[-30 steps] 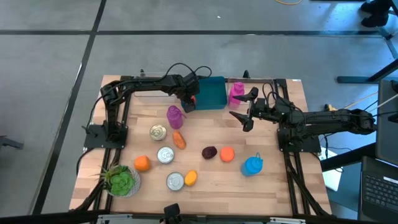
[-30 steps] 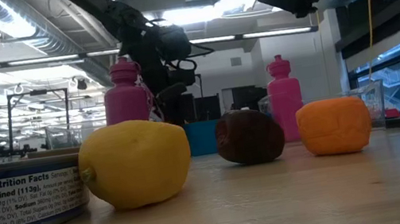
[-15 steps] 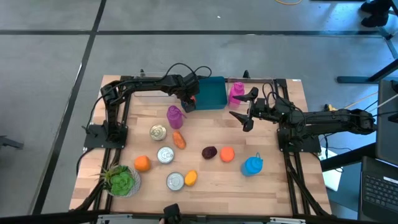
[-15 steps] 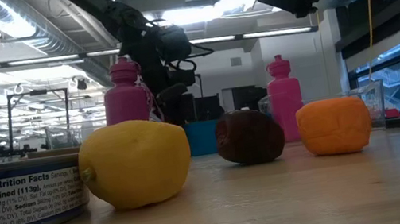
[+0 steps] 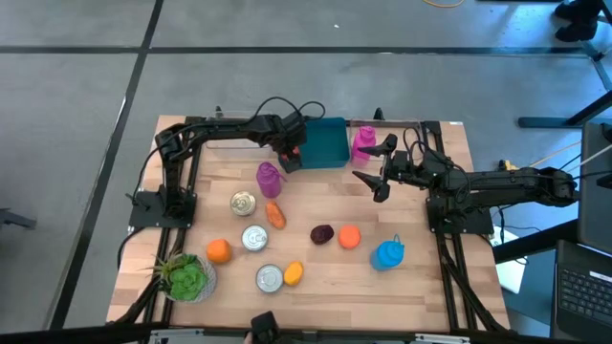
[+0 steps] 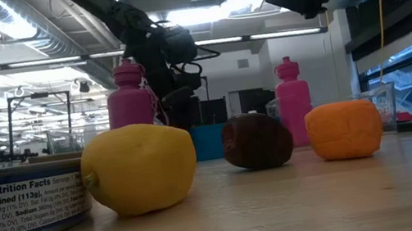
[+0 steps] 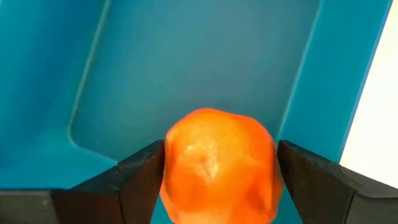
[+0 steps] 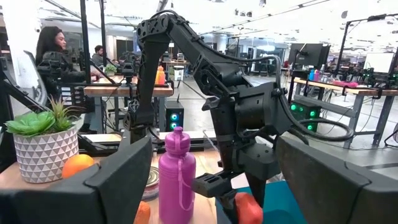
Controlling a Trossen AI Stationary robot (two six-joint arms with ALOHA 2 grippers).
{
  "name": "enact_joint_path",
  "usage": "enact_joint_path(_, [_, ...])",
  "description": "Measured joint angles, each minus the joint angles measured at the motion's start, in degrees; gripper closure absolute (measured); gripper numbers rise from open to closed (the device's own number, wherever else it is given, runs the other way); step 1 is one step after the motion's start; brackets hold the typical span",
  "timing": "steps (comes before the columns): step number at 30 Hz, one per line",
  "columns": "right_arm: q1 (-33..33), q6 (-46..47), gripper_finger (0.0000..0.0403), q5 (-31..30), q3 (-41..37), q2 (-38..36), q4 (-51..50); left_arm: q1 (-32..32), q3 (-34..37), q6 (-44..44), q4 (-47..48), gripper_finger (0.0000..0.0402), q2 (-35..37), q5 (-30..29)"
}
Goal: Pick & Place Food Item
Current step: Put the top right orange into the blue bin, then put the violet water bottle into the right transparent bin
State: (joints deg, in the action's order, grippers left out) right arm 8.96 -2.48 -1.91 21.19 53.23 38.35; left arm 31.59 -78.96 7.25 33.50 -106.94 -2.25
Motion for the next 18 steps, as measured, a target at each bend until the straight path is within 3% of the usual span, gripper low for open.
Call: enact_joint_path(18, [0.0,-0.7,0.0062,-0.2,0.0,0.0,-1.1,0.0,-10.7,3.5,3.3,0.0100,0.0,-5.8])
